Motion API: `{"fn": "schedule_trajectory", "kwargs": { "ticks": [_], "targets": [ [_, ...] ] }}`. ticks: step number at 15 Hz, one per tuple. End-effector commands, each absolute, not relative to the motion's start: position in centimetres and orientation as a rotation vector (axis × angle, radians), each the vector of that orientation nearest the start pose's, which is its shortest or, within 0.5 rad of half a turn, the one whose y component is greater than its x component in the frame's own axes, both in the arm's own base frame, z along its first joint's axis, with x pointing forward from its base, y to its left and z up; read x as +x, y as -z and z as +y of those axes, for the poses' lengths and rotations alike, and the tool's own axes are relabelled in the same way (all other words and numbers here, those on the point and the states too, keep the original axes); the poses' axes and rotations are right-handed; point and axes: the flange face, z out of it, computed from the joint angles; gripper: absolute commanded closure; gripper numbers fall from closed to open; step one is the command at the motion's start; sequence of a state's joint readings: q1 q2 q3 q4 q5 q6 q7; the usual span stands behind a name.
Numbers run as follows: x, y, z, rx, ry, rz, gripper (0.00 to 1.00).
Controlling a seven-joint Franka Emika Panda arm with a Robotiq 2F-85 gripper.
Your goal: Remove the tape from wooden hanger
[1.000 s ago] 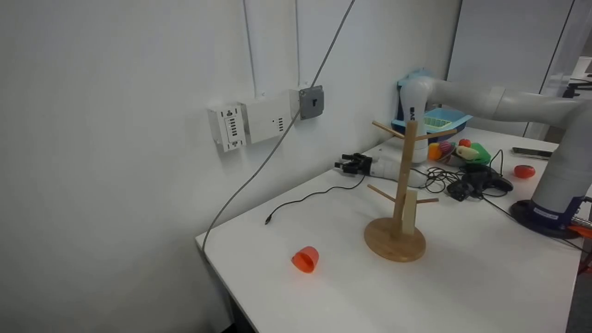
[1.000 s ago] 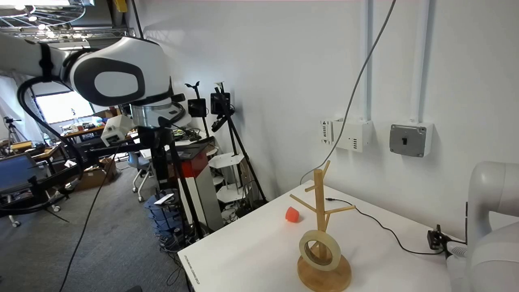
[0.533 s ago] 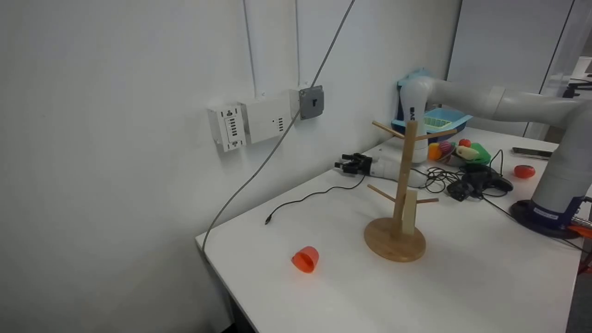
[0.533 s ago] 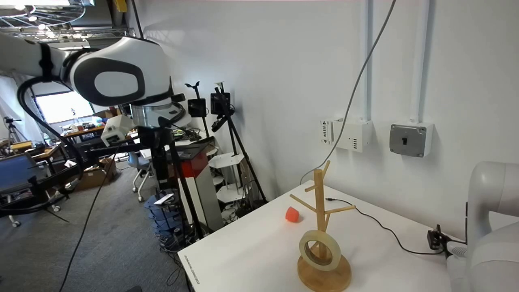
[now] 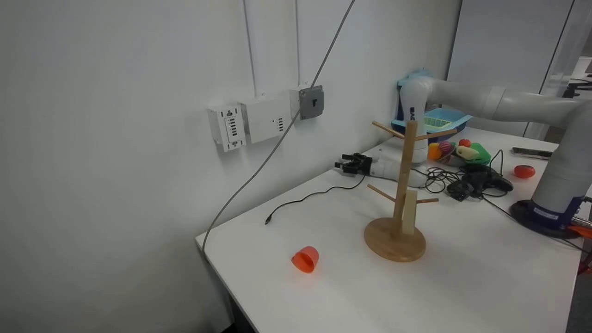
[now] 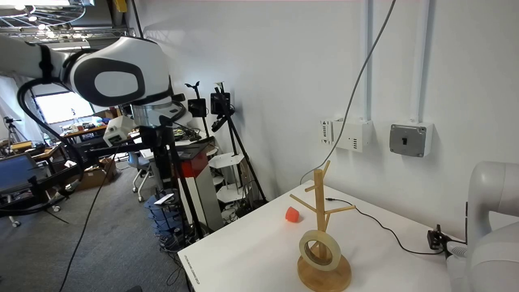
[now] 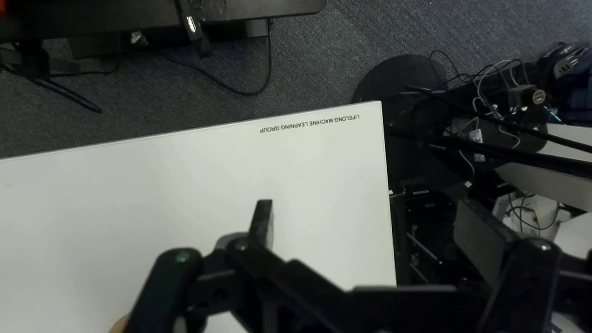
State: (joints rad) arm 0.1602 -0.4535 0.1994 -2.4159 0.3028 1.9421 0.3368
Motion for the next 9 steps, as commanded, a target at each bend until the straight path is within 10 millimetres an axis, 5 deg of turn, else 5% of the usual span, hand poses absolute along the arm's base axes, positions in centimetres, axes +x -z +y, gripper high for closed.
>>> {"fn": "schedule_trajectory", "kwargs": {
  "ticks": [1, 9],
  "targets": [
    [37.87, -47.23, 16.59, -2.985, -0.053, 0.151, 0.00],
    [38.07, -47.27, 16.52, -3.001, -0.052, 0.140, 0.00]
  ]
}}
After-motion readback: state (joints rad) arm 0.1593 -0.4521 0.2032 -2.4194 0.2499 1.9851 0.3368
